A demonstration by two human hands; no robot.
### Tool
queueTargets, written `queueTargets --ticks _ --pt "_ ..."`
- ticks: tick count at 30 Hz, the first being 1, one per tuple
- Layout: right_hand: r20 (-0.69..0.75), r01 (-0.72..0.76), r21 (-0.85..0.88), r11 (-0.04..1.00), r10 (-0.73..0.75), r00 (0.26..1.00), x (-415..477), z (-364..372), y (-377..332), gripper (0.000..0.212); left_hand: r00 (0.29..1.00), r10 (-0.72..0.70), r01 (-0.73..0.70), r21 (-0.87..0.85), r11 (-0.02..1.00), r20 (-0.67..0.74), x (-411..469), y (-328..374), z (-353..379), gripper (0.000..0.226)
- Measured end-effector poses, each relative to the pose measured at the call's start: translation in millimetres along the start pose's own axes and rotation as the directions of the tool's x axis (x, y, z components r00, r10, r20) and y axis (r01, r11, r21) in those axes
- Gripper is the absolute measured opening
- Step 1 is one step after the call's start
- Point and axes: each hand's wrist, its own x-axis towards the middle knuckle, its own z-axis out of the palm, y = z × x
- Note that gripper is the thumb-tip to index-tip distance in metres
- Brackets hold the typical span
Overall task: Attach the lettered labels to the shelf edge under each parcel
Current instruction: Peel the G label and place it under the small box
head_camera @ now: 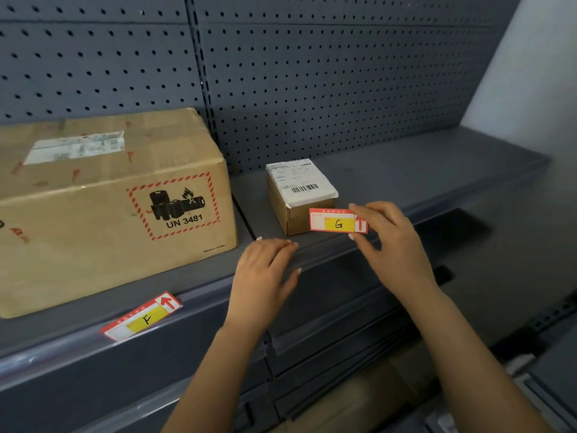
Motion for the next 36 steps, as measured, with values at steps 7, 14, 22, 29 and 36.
queueTargets --ticks 7,14,22,29,36 --pt "-0.007 0.058 0.038 0.998 -0.058 0.998 10.9 3.9 18.1 0.051 0.986 0.155 -0.144 0.163 0.976 -0.061 1.1 1.1 14.0 0.039" --pt "0.004 0.097 0.164 0.982 -0.099 0.995 20.5 6.7 34.4 0.051 0.983 0.176 -0.151 0.312 0.938 -0.051 0.0 -0.6 28.3 0.042" --pt "-0.021 0.194 0.193 0.962 -0.193 0.981 19.4 6.7 33.5 0.047 0.94 0.335 -0.284 0.39 0.876 -0.066 -4.2 -10.9 33.5 0.033" --pt "0.046 0.236 0.093 0.967 -0.241 0.97 21.8 0.4 36.5 0.048 0.935 0.342 -0.286 0.375 0.882 -0.092 -5.8 -8.9 30.7 0.032" --pt "0.223 0.24 0.085 0.967 -0.253 0.942 20.2 6.9 43.5 0.048 0.937 0.337 -0.287 0.344 0.894 -0.094 -8.0 -11.5 34.0 0.04"
